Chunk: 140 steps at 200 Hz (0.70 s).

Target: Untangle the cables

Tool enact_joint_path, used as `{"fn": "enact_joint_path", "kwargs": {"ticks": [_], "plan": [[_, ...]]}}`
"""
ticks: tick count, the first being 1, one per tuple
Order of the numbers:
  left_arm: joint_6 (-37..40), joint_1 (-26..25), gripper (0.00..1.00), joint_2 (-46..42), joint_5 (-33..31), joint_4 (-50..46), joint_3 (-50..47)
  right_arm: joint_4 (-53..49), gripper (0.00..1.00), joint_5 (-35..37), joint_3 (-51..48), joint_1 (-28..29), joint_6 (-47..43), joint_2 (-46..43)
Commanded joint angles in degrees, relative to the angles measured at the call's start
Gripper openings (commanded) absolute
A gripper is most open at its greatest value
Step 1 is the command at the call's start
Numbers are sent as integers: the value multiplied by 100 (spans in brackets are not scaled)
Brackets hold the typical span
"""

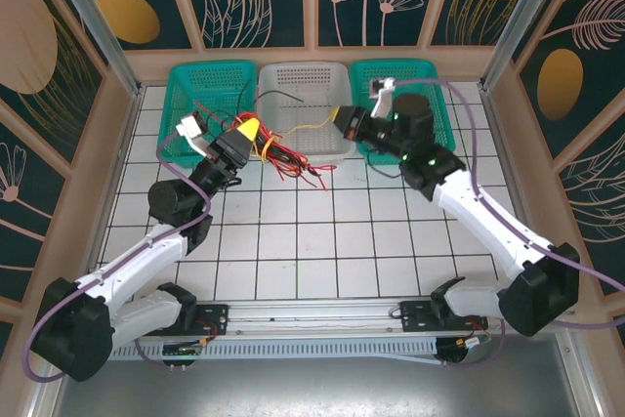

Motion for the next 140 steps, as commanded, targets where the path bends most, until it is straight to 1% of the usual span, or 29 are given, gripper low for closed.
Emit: {"fn": "enact_joint_path", "kwargs": {"ticks": [1, 24, 36, 43, 55, 68, 75, 91, 107, 128, 140], "plan": [[77, 45, 0, 2, -670, 476, 518, 1463, 0, 643, -842, 420, 335, -436], [719, 54, 0, -9, -1594, -98, 641, 1922, 0, 330, -1408, 681, 924, -438], [1004, 54, 0, -32, -2113, -304, 619, 2284, 0, 438, -1749, 955, 1128, -504], [1131, 69, 0, -40, -2390, -507, 621, 2473, 0, 557, -1951, 1141, 1135, -571], [1502, 114, 0, -20, -2601, -837, 679, 2634, 0, 657, -2165, 1418, 1091, -684], [1726, 136, 0, -69, -3112, -1675, 759, 2707, 0, 751, -2268, 1688, 861, -877], [1806, 185, 0, -93, -3306, -1829, 679, 2702, 0, 880, -2289, 1846, 689, -1035], [1716, 414, 0, -133, -3373, -2004, 429, 2358, 0, 1239, -2111, 2163, 216, -1357], [1651, 625, 0, -138, -3112, -2174, 252, 1615, 0, 1632, -1617, 2328, -189, -1532], [1735, 669, 0, -311, -2808, -2265, -51, 562, 0, 2111, -720, 2389, -671, -1592], [1726, 669, 0, -458, -2488, -2242, -258, 37, 0, 2332, -159, 2394, -944, -1521]]}}
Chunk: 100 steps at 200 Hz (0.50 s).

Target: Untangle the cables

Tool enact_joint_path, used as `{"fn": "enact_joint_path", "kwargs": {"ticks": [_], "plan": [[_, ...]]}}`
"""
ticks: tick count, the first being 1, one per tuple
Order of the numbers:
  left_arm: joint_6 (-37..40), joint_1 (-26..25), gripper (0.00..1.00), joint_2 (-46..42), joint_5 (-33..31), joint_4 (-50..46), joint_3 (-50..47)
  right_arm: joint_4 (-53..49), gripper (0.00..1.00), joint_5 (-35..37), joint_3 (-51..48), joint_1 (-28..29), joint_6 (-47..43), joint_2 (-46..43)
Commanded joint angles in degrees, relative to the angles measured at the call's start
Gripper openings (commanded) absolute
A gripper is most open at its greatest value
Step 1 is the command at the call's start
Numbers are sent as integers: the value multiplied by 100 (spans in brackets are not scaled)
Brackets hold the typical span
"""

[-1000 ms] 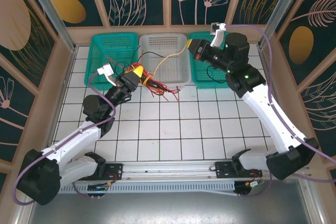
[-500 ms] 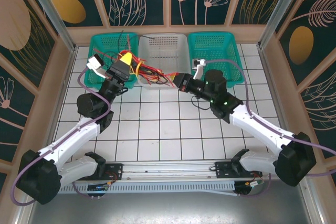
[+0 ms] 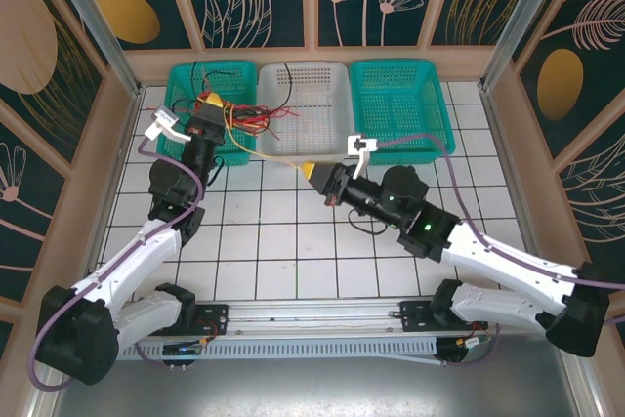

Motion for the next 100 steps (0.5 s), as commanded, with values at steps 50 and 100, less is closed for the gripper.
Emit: {"fn": "enact_joint_path", "kwargs": {"ticks": [50, 100], "plan": [[223, 12, 0, -798, 2539, 354, -896, -2127, 0, 1266, 2822, -169, -1623, 400], [-550, 9, 0, -852, 4409, 1473, -923, -2969, 0, 332, 3597, -1947, -1081, 944]]}}
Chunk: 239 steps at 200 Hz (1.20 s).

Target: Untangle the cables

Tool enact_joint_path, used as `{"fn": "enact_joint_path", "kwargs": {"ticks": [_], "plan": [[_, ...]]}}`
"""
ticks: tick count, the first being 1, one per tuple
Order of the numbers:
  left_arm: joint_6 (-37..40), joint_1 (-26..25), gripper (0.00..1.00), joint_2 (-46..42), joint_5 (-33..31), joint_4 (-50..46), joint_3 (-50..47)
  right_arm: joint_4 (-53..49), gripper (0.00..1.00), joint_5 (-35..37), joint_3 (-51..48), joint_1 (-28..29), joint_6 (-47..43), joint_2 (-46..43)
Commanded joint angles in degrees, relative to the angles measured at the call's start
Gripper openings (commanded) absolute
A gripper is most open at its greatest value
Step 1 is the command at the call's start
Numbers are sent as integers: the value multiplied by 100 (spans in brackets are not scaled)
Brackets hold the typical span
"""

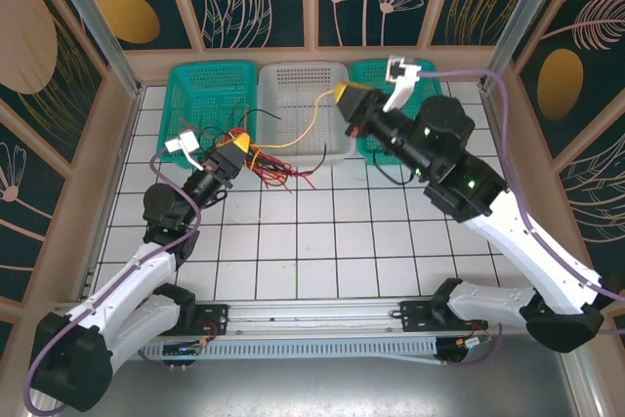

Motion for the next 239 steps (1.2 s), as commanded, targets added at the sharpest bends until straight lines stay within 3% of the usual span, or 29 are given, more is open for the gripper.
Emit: {"fn": "enact_joint_path", "kwargs": {"ticks": [1, 37, 76, 101, 124, 163, 186, 239], "plan": [[-529, 13, 0, 1, 1262, 1155, -5, -488, 0, -264, 327, -779, 192, 184], [-1786, 14, 0, 375, 1377, 2760, 254, -273, 0, -1416, -230, -1743, 686, 341], [-2692, -23, 0, 789, 1113, 3824, 583, 1054, 0, -2074, -1768, -1931, 1370, 141], [-2150, -22, 0, 700, 532, 3047, 837, 2094, 0, -2278, -2976, -1863, 1970, -108], [-1445, -26, 0, 517, -816, 2056, 935, 2564, 0, -2232, -3853, -1689, 2368, -335], [-1231, -13, 0, 985, -2251, 2319, 1117, 2372, 0, -1709, -4555, -850, 2369, -661], [-1005, 5, 0, 1098, -3072, 2002, 1228, 2091, 0, -1472, -4725, -323, 2201, -1054], [-365, 317, 0, 1161, -3834, 821, 1400, 1470, 0, -1038, -4757, -21, 1820, -2506]]}}
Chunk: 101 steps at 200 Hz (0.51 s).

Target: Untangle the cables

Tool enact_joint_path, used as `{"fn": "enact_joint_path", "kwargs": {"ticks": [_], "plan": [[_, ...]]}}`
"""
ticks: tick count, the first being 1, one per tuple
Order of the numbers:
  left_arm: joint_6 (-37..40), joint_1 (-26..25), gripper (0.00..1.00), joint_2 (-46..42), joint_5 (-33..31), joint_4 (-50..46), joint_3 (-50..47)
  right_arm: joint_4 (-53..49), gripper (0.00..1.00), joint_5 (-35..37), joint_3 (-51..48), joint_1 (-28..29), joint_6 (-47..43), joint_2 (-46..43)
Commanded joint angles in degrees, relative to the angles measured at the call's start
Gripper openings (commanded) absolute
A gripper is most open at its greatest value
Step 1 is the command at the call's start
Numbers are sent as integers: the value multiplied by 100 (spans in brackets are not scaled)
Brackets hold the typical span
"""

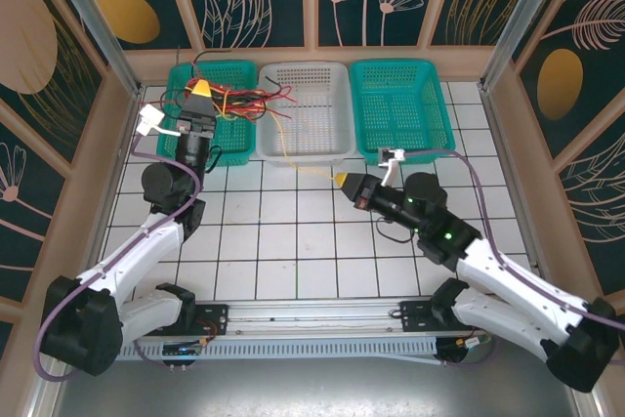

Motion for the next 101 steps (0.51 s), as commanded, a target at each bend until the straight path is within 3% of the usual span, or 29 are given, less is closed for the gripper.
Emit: {"fn": "enact_joint_path", "kwargs": {"ticks": [1, 56, 101], "plan": [[355, 186, 0, -46, -818, -370, 196, -398, 0, 377, -43, 31, -348, -589], [528, 258, 0, -272, -1305, -2074, 104, -1687, 0, 914, 1262, -192, -1164, -1209], [892, 254, 0, -627, -1322, -2580, -320, -2547, 0, 1035, 2475, -712, -1481, -1100]]}}
